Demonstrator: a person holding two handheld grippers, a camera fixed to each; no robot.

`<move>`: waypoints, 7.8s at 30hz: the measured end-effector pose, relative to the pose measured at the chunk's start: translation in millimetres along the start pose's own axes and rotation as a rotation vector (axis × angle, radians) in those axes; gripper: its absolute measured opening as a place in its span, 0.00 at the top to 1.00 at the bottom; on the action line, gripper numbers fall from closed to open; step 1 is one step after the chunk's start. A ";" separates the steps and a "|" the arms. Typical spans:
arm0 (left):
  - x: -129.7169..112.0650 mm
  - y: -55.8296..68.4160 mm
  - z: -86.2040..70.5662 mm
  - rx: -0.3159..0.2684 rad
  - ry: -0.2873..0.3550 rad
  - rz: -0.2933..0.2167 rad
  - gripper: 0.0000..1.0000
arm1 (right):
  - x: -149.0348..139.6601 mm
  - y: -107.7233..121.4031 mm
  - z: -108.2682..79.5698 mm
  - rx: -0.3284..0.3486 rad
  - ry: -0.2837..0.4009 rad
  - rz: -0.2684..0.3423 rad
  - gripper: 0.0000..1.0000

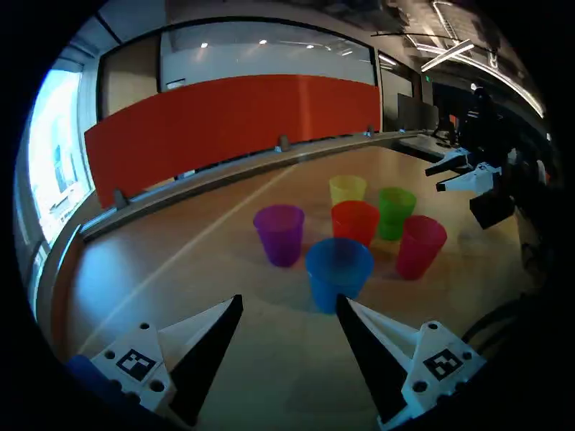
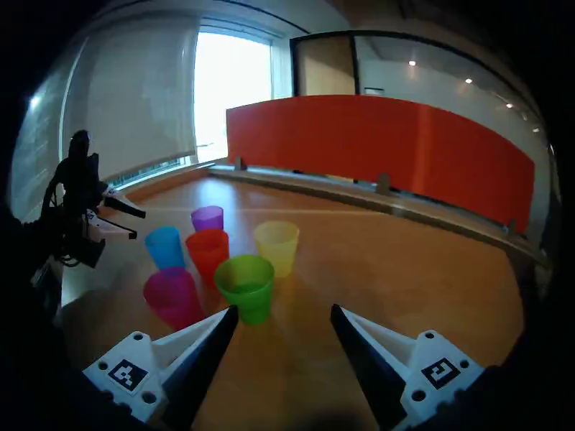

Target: Pour water

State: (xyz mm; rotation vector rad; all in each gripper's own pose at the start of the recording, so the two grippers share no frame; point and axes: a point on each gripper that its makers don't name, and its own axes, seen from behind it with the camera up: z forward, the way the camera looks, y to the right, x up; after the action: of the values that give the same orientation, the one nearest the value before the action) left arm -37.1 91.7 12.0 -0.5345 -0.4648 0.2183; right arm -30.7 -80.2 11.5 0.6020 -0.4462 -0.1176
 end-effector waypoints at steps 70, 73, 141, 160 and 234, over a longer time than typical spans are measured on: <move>34.2 -49.2 -78.4 0.532 0.489 -0.180 0.04 | 73.2 59.6 -102.7 -0.587 0.482 0.157 0.01; 29.3 -53.0 -77.4 0.534 0.488 -0.181 0.04 | 73.8 60.7 -104.0 -0.592 0.487 0.168 0.01; 1.7 -72.3 -67.5 0.526 0.466 -0.215 0.04 | 63.6 57.8 -101.1 -0.610 0.521 0.084 0.01; 2.1 -72.2 -67.0 0.526 0.466 -0.215 0.04 | 28.1 58.0 -79.5 -0.623 0.504 0.082 0.01; 2.2 -71.5 -67.3 0.526 0.466 -0.215 0.04 | 5.7 62.8 -64.6 -0.616 0.445 0.121 0.01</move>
State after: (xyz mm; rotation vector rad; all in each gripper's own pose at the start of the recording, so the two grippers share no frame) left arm 2.7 2.8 -0.1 -0.0087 0.0010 0.0005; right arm 1.4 3.6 2.1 -0.0138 -0.0004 -0.0003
